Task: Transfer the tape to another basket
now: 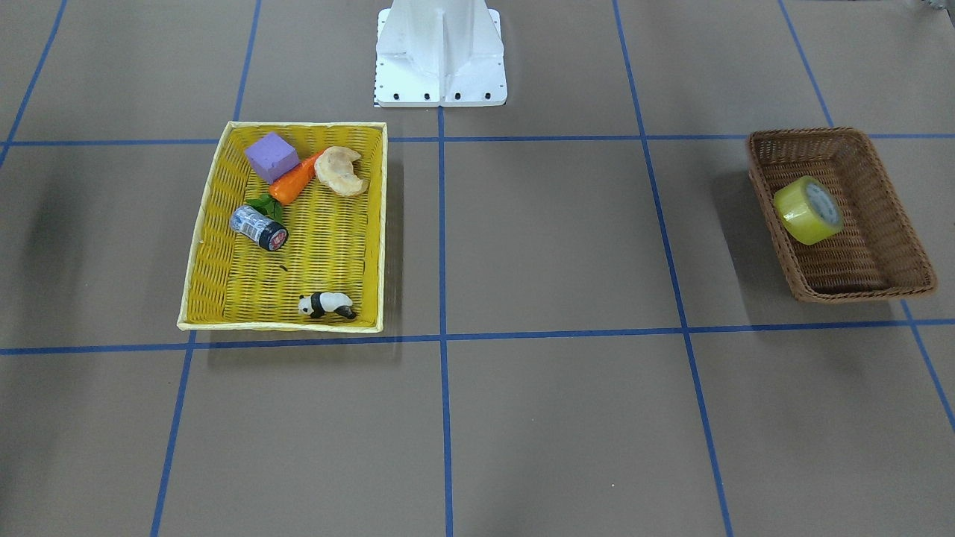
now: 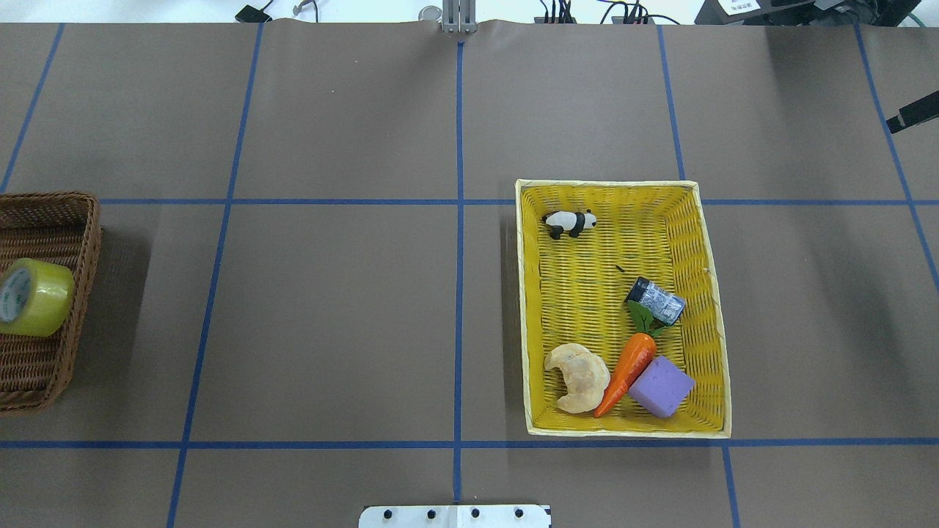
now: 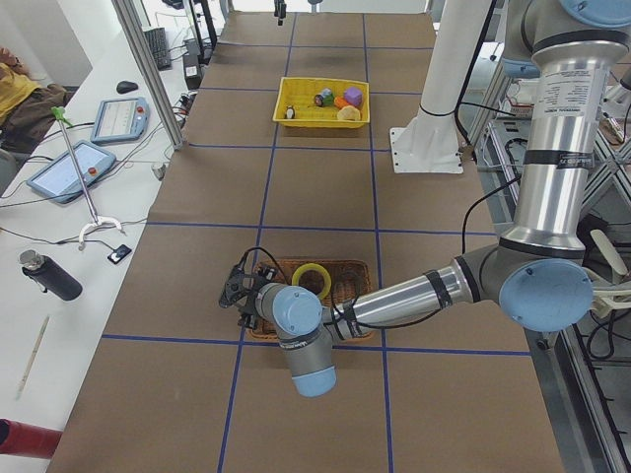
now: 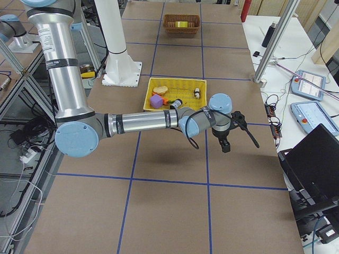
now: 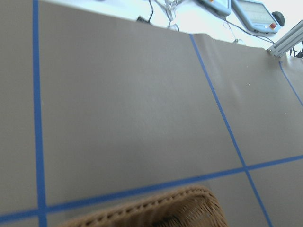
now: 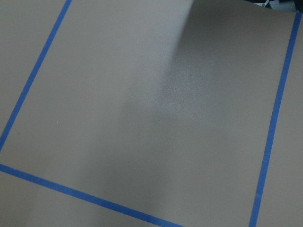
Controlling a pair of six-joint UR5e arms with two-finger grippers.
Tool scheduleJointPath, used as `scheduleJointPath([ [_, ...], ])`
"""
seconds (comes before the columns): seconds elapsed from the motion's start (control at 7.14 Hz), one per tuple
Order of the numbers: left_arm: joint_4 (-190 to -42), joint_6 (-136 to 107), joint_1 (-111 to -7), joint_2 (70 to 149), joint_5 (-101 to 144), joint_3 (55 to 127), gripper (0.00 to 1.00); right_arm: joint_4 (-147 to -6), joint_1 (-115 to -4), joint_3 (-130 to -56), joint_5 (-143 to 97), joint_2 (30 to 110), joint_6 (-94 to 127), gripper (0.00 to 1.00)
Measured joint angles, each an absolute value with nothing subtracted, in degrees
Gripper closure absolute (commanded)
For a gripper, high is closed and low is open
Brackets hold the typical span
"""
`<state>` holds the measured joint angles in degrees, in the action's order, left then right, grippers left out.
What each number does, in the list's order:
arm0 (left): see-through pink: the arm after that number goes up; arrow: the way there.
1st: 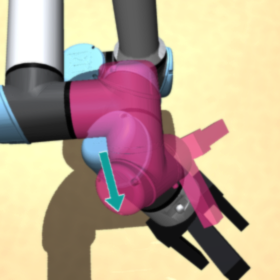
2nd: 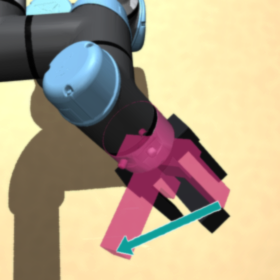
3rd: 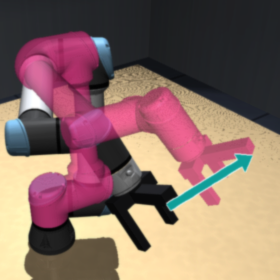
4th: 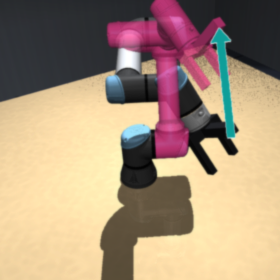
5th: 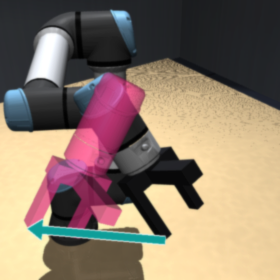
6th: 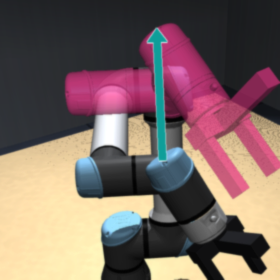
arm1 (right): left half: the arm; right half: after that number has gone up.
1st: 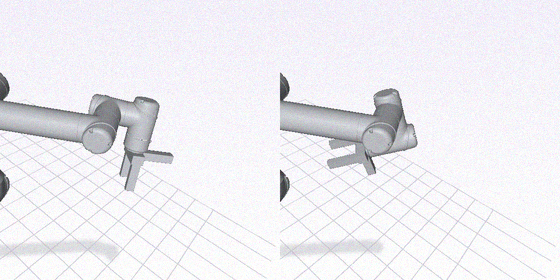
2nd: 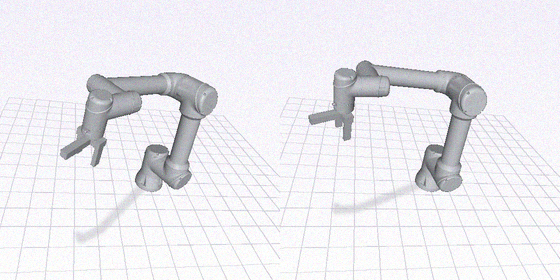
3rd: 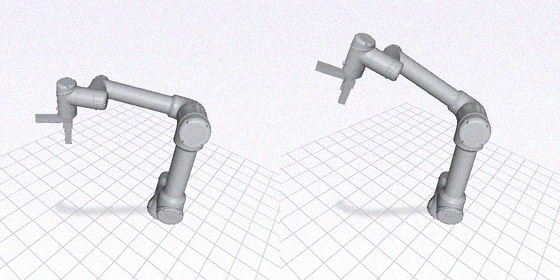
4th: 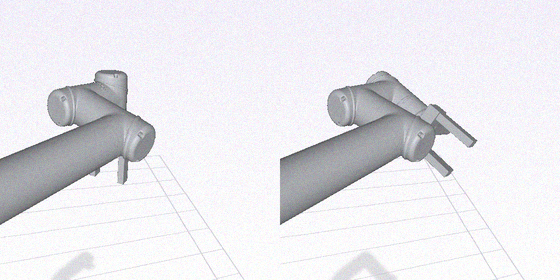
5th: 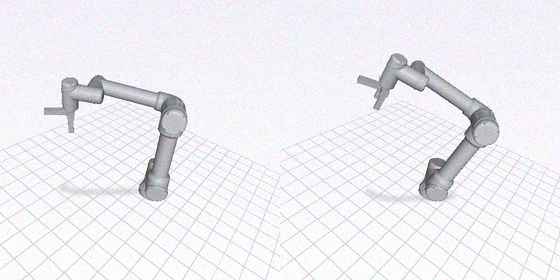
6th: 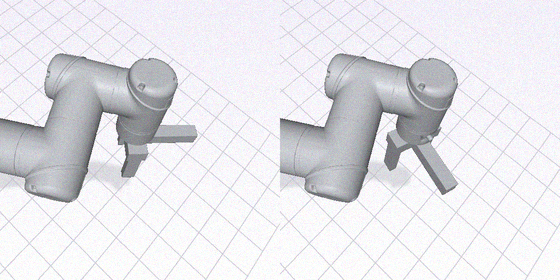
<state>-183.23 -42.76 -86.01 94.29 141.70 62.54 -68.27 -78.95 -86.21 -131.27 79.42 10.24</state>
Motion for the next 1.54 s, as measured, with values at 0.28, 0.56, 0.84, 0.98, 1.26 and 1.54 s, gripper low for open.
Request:
scheduleJointPath([
  [0.28,-176.55,-28.03,-86.82,94.37,134.05,62.74,0.01,-68.08,-79.34,-86.22,-130.61,80.97,9.19,0.0],
  [0.56,-166.26,-9.7,-88.48,94.92,123.96,62.88,0.01,-68.03,-80.11,-86.22,-129.54,82.43,6.73,0.0],
  [0.84,-155.46,0.53,-89.84,95.6,118.89,63.84,0.01,-68.21,-82.05,-86.21,-129.38,84.04,4.73,0.0],
  [0.98,-145.77,3.16,-90.75,95.95,118.48,66.87,0.01,-69.25,-84.03,-86.19,-129.55,85.04,2.7,0.0],
  [1.26,-123.68,6.38,-91.7,95.65,118.35,75.12,0.01,-75.82,-87.49,-86.2,-130.29,86.13,-3.83,0.0],
  [1.54,-111.84,7.26,-91.82,95.13,120.06,77.33,0.01,-85.02,-89.86,-86.26,-130.13,86.11,-10.84,0.0],
])
